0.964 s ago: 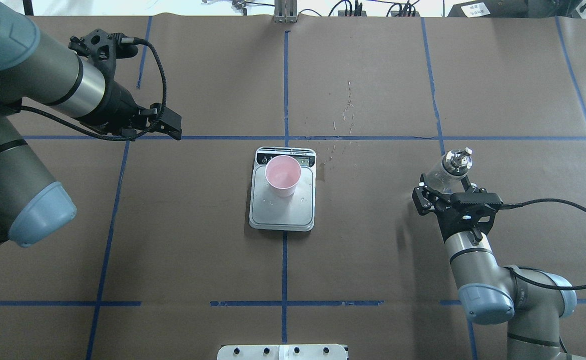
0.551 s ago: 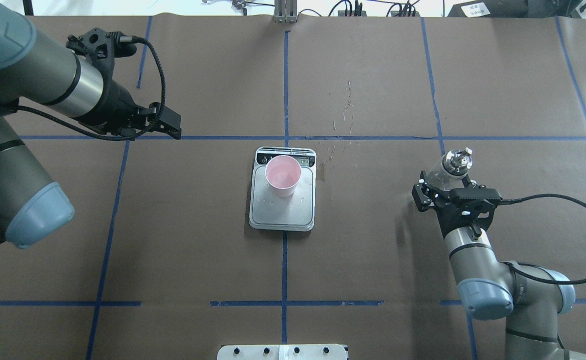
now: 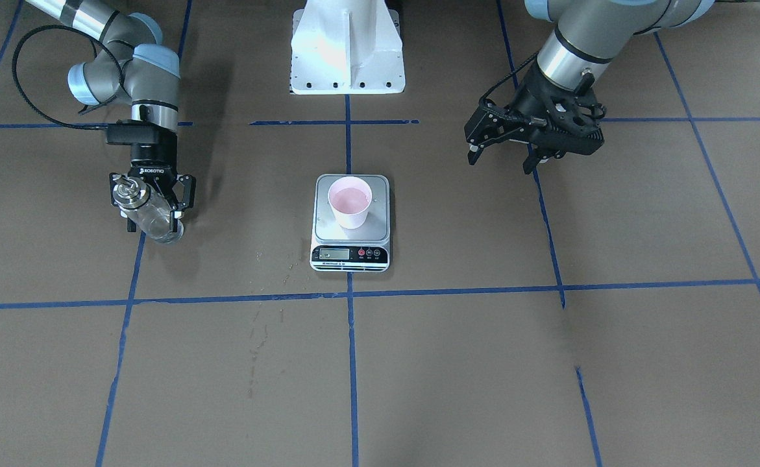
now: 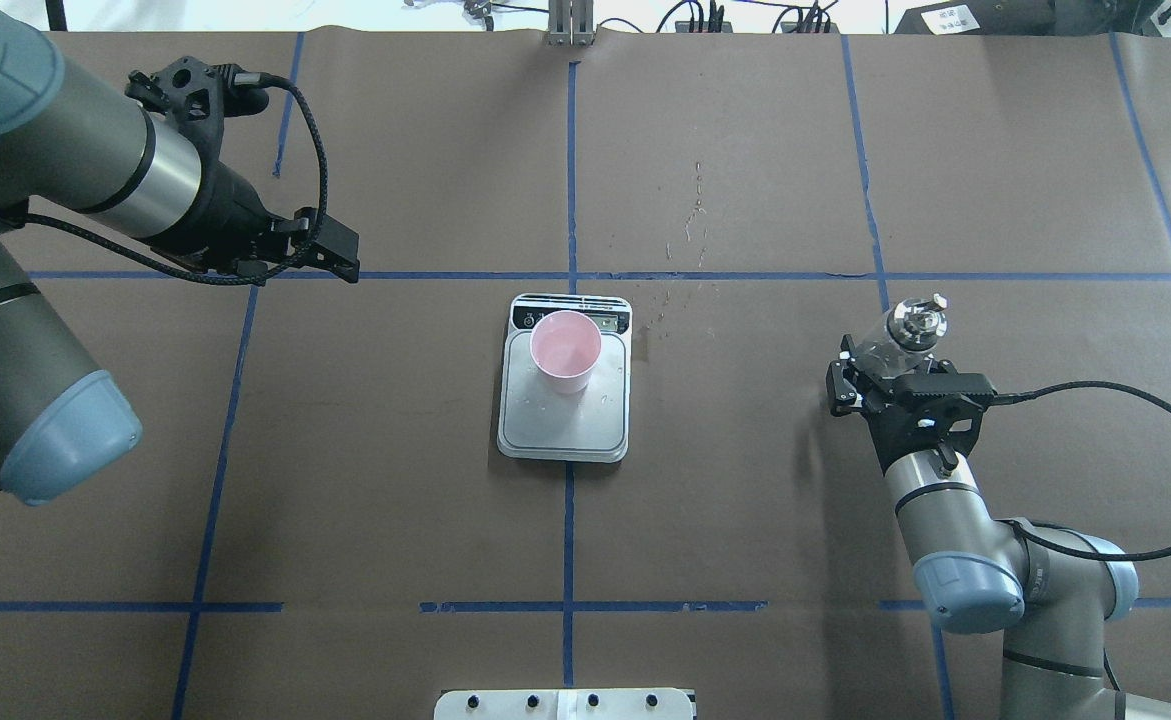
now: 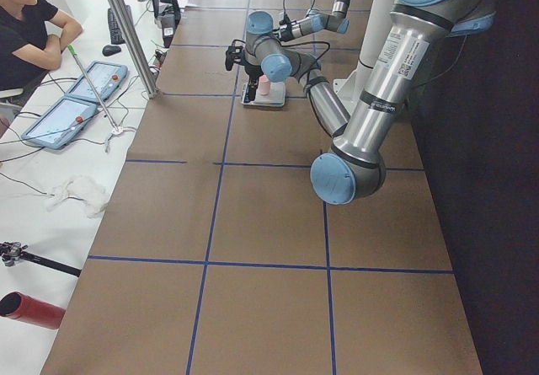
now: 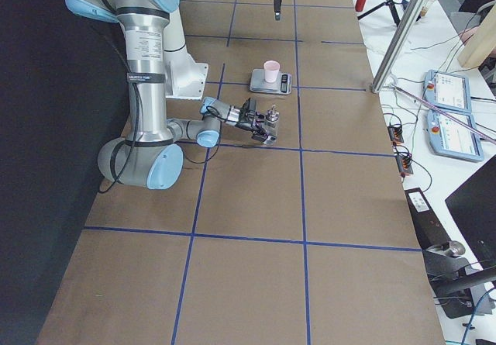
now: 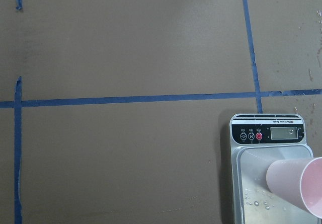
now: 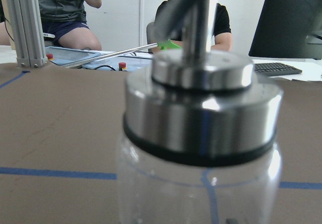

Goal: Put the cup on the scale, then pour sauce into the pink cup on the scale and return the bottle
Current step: 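Approach the glass sauce bottle with the right gripper and grasp its neck, then lift the bottle with the right gripper and carry it beside the pink cup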

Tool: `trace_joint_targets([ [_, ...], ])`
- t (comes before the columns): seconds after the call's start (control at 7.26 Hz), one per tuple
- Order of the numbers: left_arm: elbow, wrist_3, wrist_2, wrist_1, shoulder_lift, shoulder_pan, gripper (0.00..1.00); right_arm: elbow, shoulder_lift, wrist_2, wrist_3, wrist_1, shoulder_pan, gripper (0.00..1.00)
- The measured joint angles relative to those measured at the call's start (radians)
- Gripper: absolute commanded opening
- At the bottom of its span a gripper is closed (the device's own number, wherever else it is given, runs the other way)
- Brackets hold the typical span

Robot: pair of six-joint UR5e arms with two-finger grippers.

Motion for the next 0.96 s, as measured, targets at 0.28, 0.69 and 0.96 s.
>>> trace_joint_targets([
  [0.28, -0.014, 0.0, -0.001, 0.013, -0.001, 0.0, 1.0, -0.001, 0.013, 0.004, -0.135, 0.126, 0.01, 0.0],
  [0.69, -0.031, 0.0, -0.001, 0.035, -0.002, 0.0, 1.0, 0.084, 0.038, 0.032, -0.131, 0.151, 0.034, 0.0],
  [0.96, -0.032, 0.003, -0.001, 0.036, 0.001, 0.0, 1.0, 0.103, 0.045, 0.034, -0.088, 0.14, 0.034, 0.0],
])
